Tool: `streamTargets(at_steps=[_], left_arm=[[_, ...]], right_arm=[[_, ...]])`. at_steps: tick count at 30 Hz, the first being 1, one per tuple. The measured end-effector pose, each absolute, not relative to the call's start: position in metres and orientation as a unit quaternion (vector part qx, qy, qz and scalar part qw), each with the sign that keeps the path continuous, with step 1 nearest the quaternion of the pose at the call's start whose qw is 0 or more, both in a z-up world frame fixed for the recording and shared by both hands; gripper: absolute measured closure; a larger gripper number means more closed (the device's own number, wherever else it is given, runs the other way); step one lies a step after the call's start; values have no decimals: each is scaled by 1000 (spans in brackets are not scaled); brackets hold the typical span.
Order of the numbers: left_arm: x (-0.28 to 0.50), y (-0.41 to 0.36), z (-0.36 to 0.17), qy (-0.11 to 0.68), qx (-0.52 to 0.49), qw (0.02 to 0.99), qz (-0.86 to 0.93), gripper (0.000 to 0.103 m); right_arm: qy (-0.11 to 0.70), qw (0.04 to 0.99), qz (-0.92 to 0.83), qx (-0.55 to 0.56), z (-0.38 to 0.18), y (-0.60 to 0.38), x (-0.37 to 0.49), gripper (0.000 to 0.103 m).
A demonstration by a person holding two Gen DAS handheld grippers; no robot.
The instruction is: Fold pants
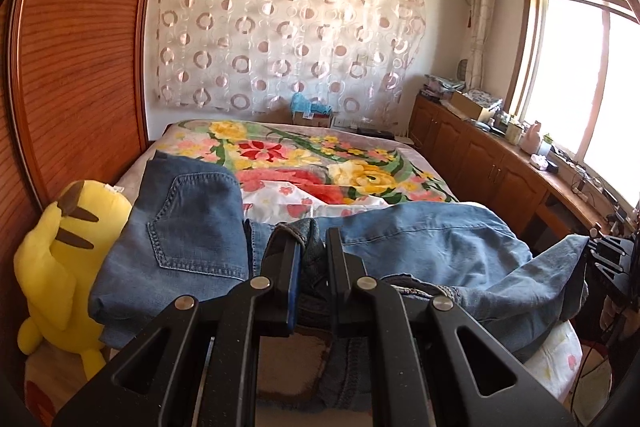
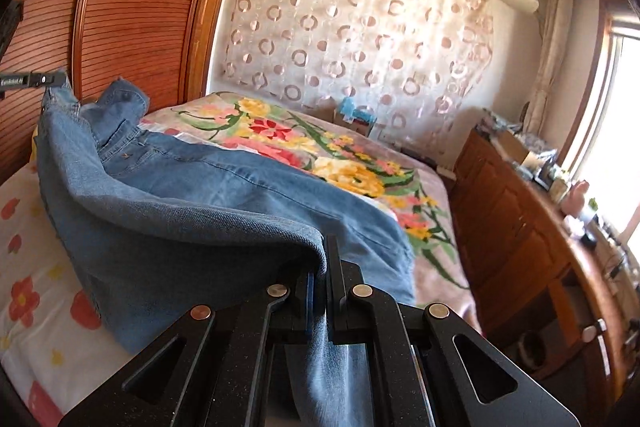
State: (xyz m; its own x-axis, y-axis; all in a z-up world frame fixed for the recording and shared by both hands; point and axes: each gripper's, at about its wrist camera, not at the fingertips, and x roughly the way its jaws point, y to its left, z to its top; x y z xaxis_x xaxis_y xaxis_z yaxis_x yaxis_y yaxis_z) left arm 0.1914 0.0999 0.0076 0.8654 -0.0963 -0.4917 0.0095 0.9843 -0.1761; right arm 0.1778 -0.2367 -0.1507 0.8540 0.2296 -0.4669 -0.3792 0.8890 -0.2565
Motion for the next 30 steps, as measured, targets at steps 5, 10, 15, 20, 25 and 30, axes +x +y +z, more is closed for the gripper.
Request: streamTargets(at_steps=[5,10,15,20,25,30], left_arm=[[208,107,17,251,-97,962,-35,91],[229,116,29,238,-96,966,-33,91],[260,124,23,247,-97,964,-23,91],[285,131,5,267,-103,958,-16,91],[300,135,-10,280,-103,954,-11,91],[311,137,-22,295,-93,951,-6,90]], right_arm=[[196,954,161,-161,-125,-242,194,99],[168,958,155,-172,-100,-239,209,99],[171,956,143,-191,-115,-215,247,99],[182,950,130,-219,-135,-192,287,99],[195,945,124,-230,-147,-171,326,99],[213,937,125,-245,-152,-156,358,99]])
